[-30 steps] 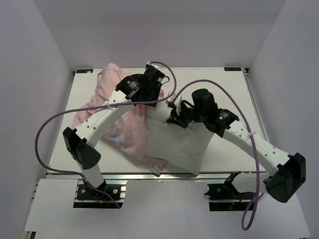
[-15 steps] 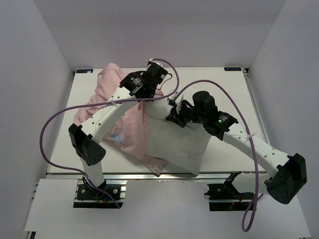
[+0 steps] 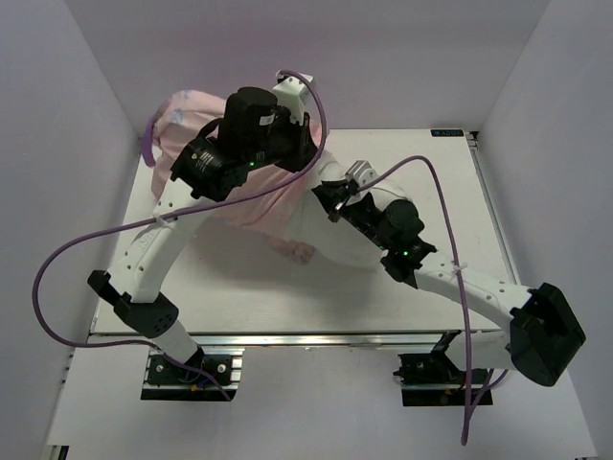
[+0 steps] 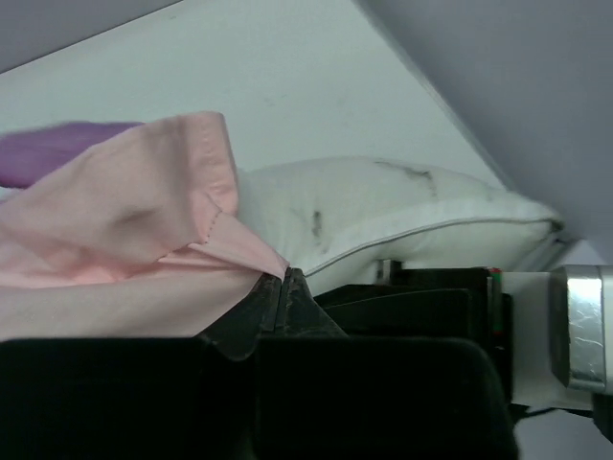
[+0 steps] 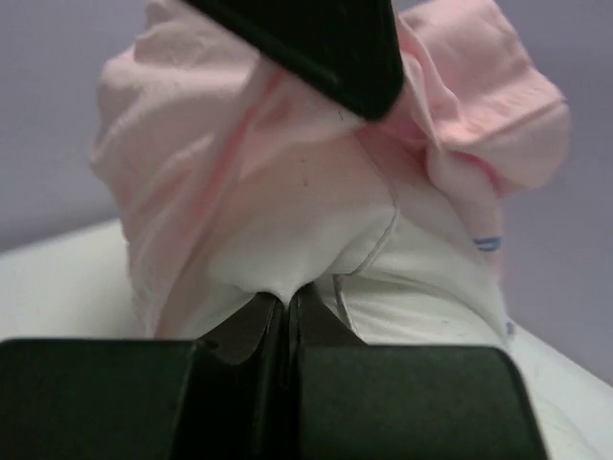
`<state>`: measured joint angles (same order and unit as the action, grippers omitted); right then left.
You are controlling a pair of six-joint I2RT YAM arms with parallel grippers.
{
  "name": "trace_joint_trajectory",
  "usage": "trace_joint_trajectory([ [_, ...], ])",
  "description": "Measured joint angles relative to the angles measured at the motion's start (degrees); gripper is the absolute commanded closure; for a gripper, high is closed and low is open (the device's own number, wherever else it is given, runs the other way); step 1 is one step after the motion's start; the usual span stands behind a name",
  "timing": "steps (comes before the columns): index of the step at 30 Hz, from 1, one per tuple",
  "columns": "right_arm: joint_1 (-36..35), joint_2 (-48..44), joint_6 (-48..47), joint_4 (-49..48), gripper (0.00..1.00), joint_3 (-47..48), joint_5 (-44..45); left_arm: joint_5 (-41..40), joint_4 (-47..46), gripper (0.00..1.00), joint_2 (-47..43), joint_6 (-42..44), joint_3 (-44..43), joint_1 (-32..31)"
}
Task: Put the pillow into the pillowcase
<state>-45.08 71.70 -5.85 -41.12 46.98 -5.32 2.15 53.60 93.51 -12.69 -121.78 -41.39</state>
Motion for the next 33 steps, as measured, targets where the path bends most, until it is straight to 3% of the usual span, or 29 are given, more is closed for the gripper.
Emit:
trace_joint_trajectory([
  [4, -3.4, 6.3, 3.5, -17.0, 1.0, -0.7, 6.6, 7.2, -5.3, 1.0, -1.6, -1.6, 3.2, -0.5],
  [7, -4.7, 18.1, 5.9, -24.0, 1.0, 4.9, 10.1, 10.4, -6.6, 1.0, -0.9, -2.9, 4.6, -1.6],
  [11, -5.0, 28.6, 8.8, -31.1, 1.0, 12.3, 15.8, 6.8, -6.2, 1.0, 1.0, -2.6, 4.5, -0.4],
  [19, -5.7, 28.8, 8.5, -32.2, 1.0, 11.6, 22.4, 5.5, -15.8, 1.0, -3.5, -6.0, 15.3, -1.0],
  [28, -5.7, 19.2, 8.7, -29.3, 1.0, -3.5, 18.3, -5.5, -15.7, 1.0, -8.9, -11.6, 25.0, -6.3],
  [29, -5.5, 18.0, 8.9, -29.5, 0.95, -4.9, 17.9, -6.9, -14.5, 1.0, -9.1, -12.0, 25.4, -6.6],
  [31, -5.0, 15.1, 9.7, -29.9, 0.73, -8.1, 16.9, -10.0, -12.4, 1.0, -9.5, -12.9, 25.9, -6.8],
  [33, -4.5, 13.0, 11.0, -30.8, 0.62, -10.9, 15.9, -12.7, -11.2, 1.0, -9.5, -13.6, 26.2, -6.8],
])
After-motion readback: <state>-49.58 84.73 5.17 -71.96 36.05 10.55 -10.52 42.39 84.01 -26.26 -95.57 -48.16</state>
